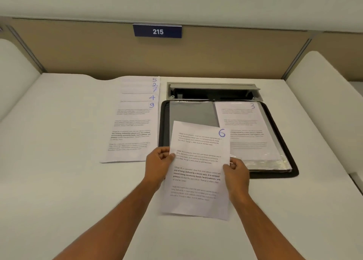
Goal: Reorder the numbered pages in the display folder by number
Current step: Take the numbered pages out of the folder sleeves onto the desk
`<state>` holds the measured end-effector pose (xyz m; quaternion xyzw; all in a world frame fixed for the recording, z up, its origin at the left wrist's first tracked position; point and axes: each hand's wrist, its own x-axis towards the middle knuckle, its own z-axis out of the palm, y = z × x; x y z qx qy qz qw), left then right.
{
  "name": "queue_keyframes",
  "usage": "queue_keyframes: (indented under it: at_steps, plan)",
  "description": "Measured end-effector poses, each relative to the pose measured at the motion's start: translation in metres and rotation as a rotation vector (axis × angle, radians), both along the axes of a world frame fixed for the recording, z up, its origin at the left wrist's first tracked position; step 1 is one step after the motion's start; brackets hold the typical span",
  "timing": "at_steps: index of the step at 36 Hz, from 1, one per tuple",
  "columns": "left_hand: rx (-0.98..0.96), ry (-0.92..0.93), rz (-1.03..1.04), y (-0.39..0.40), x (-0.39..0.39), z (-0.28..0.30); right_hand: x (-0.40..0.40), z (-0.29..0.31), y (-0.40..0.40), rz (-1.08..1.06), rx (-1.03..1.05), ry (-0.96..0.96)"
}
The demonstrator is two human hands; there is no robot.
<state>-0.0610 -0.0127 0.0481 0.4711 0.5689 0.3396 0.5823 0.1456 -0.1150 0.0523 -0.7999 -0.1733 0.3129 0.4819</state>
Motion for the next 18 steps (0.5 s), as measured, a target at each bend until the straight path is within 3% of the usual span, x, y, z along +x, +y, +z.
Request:
queue_keyframes:
  at_steps: [9, 18]
  plan:
    - [0.099, 0.136, 0.240, 0.063, -0.069, -0.007, -0.059, -0.001, 0.074, 0.199, 0.023, -0.043]
    - [0.108, 0.263, 0.338, 0.113, -0.124, -0.016, -0.106, -0.005, 0.137, 0.343, -0.037, -0.169]
